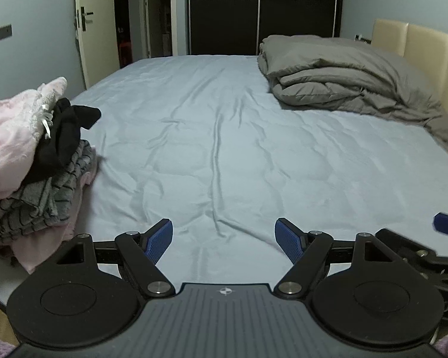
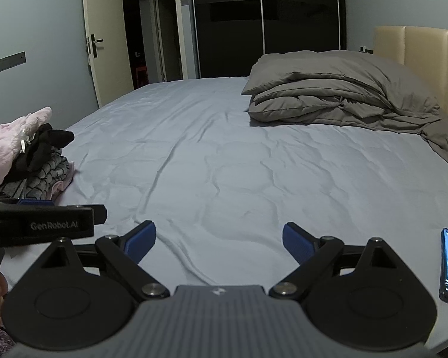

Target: Fold clothes

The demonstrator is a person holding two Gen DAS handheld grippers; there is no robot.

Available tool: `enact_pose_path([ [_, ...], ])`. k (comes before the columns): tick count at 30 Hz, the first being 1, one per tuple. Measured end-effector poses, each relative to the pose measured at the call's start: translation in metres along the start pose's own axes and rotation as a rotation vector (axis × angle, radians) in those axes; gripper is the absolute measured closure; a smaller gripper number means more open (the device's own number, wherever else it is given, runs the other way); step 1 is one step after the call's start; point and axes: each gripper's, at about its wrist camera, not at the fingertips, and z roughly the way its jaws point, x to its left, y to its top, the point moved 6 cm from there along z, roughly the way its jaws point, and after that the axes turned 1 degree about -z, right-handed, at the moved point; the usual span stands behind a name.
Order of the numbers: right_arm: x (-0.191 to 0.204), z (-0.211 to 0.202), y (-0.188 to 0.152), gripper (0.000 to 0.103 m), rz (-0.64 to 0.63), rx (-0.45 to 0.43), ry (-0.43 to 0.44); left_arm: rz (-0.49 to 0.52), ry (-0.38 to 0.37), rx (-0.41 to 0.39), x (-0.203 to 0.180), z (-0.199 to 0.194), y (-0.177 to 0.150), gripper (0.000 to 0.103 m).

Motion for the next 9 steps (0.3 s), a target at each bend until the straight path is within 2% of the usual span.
enact_pose_path([
  [9, 0.0041, 0.0036, -0.0011, 0.01, -0.015, 0.0, 0.013, 0.01, -0.005, 0.009, -0.0037, 0.0013, -0.0027, 0.028],
])
